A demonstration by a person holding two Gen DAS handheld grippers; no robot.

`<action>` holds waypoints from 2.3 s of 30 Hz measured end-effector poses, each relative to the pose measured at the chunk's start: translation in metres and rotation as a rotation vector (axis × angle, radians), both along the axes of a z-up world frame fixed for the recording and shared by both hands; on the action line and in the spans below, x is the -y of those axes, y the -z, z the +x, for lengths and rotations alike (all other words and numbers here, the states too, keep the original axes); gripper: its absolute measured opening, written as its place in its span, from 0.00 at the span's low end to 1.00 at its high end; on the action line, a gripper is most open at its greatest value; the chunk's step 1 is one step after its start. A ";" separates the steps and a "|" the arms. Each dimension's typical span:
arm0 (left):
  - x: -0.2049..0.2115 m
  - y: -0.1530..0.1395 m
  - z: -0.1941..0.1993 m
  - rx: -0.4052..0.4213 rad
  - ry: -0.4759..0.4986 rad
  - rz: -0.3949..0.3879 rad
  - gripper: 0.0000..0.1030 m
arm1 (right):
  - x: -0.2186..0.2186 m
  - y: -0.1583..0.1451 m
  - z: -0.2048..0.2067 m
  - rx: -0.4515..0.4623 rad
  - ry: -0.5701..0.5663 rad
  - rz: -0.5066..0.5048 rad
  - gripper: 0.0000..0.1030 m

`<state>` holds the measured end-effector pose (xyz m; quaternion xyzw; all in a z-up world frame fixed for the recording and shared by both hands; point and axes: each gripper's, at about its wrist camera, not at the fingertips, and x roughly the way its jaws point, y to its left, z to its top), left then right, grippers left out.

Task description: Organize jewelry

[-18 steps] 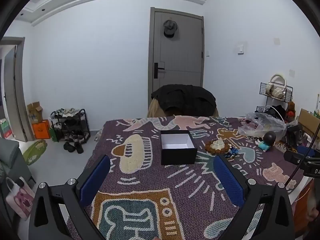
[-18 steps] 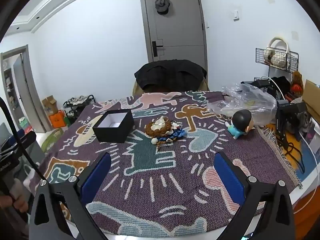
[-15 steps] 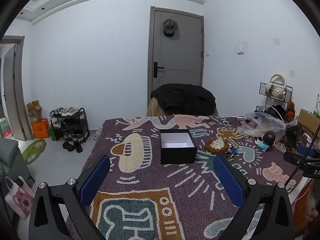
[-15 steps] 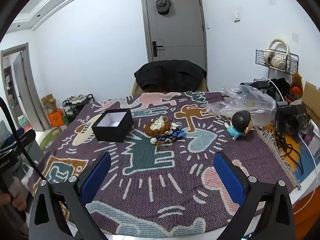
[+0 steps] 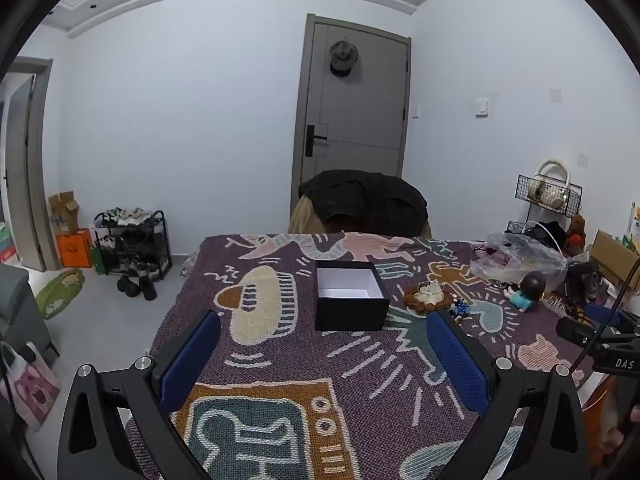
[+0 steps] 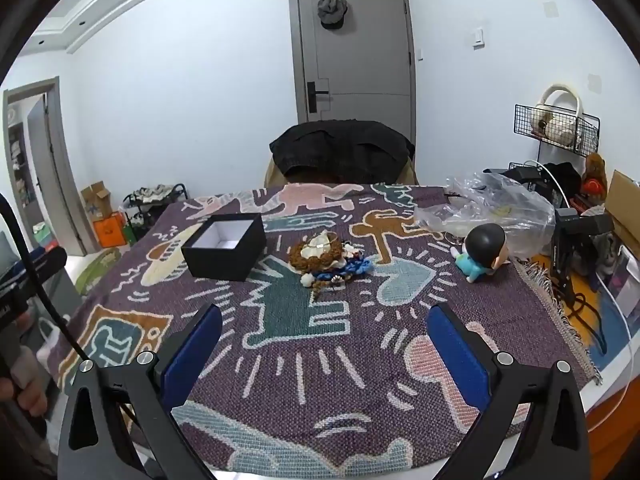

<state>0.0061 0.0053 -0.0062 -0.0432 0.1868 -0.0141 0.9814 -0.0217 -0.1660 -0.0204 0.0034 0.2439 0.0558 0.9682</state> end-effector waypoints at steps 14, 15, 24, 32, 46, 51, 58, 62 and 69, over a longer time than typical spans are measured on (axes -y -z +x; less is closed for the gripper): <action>0.002 -0.010 -0.008 0.011 -0.012 0.028 1.00 | 0.010 -0.015 -0.007 0.027 0.015 0.045 1.00; 0.001 -0.010 -0.007 0.008 -0.015 0.029 1.00 | 0.011 -0.015 -0.006 0.025 0.017 0.047 1.00; -0.004 -0.001 -0.004 -0.019 -0.026 0.017 1.00 | 0.012 -0.005 0.000 -0.005 0.023 0.055 1.00; -0.003 0.000 -0.003 -0.020 -0.028 0.028 1.00 | 0.013 -0.005 0.000 0.000 0.028 0.052 1.00; 0.002 -0.001 -0.003 -0.016 -0.023 0.037 1.00 | 0.019 -0.009 -0.002 0.011 0.046 0.067 1.00; 0.003 -0.001 -0.003 -0.015 -0.022 0.038 1.00 | 0.020 -0.009 -0.003 0.010 0.046 0.066 1.00; 0.003 -0.001 -0.004 -0.014 -0.019 0.041 1.00 | 0.020 -0.009 -0.002 0.009 0.049 0.067 1.00; 0.004 -0.001 -0.004 -0.016 -0.015 0.042 1.00 | 0.021 -0.008 -0.001 0.006 0.051 0.067 1.00; 0.005 0.002 0.004 -0.038 0.009 0.027 1.00 | 0.026 -0.008 0.007 -0.017 0.063 0.052 1.00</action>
